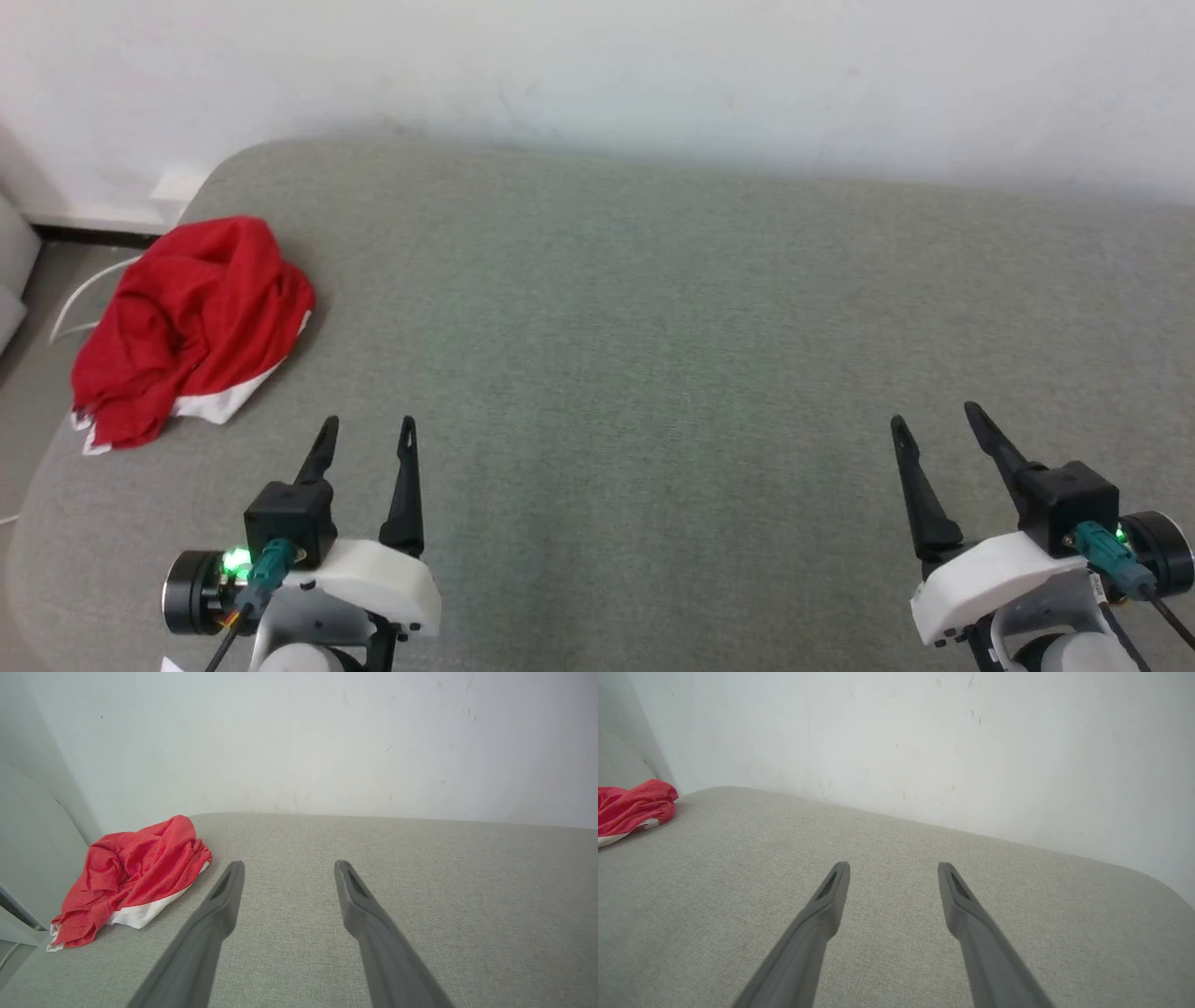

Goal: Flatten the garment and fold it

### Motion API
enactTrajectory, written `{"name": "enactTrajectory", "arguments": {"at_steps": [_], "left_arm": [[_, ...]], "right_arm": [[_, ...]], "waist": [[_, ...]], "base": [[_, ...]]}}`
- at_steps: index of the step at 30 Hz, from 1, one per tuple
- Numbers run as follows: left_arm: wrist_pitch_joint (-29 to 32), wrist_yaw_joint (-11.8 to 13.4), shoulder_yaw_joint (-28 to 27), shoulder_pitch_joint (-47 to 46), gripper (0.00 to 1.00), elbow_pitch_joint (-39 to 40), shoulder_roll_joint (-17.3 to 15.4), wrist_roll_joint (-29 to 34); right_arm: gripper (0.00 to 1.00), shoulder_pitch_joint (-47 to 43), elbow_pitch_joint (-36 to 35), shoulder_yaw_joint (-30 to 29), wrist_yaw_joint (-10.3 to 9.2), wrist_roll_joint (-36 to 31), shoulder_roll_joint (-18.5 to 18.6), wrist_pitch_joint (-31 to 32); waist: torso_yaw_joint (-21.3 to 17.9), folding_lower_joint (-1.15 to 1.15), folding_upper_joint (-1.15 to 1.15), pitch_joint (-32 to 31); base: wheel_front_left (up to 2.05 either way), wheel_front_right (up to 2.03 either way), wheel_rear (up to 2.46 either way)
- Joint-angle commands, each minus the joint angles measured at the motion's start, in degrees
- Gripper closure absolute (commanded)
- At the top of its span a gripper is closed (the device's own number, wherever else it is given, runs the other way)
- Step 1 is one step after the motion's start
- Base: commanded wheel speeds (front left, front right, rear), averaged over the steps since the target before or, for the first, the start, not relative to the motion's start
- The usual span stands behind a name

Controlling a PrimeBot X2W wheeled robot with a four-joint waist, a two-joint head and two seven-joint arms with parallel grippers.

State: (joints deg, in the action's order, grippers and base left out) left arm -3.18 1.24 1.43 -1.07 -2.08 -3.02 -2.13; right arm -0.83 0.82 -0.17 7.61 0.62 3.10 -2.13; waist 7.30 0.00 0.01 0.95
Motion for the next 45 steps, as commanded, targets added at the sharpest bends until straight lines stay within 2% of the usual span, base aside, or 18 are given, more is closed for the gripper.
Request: {"name": "enactTrajectory", "arguments": {"at_steps": [1,45], "left_arm": [[-0.5,0.5,0.1,-0.6,0.00,-0.3,-0.2,-0.4],[-5.8,3.6,1.0,-1.9,0.00,-2.6,0.1,-3.7]], "right_arm": [[0.00,0.9,0.0,0.0,-0.03,0.3,-0.1,-0.5],[0.00,2.6,0.0,0.6,-0.07,0.5,-0.1,-3.3]], "waist": [[0.9,0.00,-0.01,0.3],[14.3,0.00,-0.01,2.4]], "base": [[0.00,0.00,0.00],[0.00,0.00,0.00]]}}
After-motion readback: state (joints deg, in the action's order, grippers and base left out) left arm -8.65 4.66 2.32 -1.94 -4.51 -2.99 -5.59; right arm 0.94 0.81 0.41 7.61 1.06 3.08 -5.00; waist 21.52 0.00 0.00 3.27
